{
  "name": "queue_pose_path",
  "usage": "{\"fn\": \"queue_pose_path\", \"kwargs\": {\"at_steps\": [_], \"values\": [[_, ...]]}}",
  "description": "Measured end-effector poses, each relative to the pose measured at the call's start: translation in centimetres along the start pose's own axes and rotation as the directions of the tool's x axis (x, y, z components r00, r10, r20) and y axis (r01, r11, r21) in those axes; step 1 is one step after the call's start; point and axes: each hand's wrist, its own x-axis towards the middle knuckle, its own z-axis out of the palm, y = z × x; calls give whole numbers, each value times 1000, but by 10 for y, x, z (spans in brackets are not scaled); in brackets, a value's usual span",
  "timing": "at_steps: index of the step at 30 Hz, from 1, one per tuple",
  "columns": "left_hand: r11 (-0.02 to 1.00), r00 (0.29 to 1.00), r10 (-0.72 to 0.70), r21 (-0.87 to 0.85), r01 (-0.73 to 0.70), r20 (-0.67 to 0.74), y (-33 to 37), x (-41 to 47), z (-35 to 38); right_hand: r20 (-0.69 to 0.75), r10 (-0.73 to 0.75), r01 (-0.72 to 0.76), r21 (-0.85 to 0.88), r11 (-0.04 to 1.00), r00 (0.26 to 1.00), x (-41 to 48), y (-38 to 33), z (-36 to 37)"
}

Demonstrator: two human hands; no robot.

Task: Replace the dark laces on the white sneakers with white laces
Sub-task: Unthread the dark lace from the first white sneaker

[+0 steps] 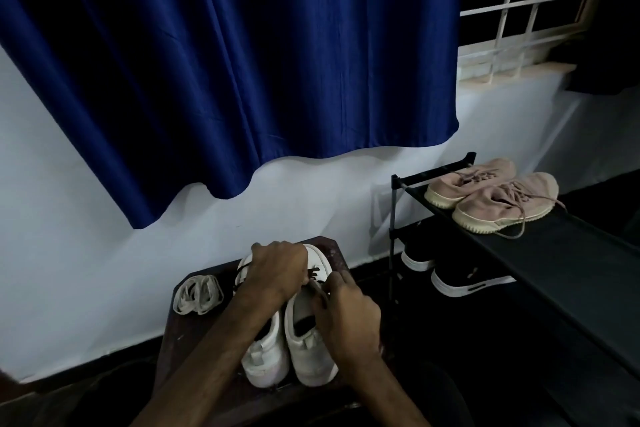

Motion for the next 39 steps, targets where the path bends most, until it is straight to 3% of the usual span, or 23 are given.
{"fn": "queue_pose_path", "kwargs": {"at_steps": [4,7,9,12,16,18,21,30,34,37,39], "values": [[975,997,10,221,7,-79,-12,-4,-6,-21,-15,13,-81,997,1000,1,-2,1],[952,959,-170,214,219,-226,-57,-12,-10,-36,-15,11,-112,994,999,1,-1,1],[939,941,-247,181,291,-232,-81,-20,-7,-20,-4,3,-74,997,1000,1,-2,-1],[971,972,-163,150,189,-167,-85,-31,4,57,11,-9,-43,999,998,0,-2,-5],[977,988,-6,-213,-28,-156,-51,-23,3,69,30,-28,-26,999,997,1,-7,-7],[967,996,64,-244,-77,-61,-29,-15,3,71,29,-28,-21,999,997,0,-6,-4],[986,997,73,-156,-67,33,-10,-8,8,85,44,-44,-13,999,995,-2,-1,0],[988,980,-67,128,92,-187,-29,-28,8,129,32,-21,-91,996,991,3,-1,-7],[960,941,-265,-148,237,-212,-72,-37,11,144,14,-2,-85,996,990,4,-2,-6],[956,967,-234,-207,210,-98,-82,-45,11,163,-4,15,-68,998,987,3,2,-11],[945,972,-215,-272,183,-94,-79,-48,14,153,-36,51,-94,994,988,6,4,-13]]}}
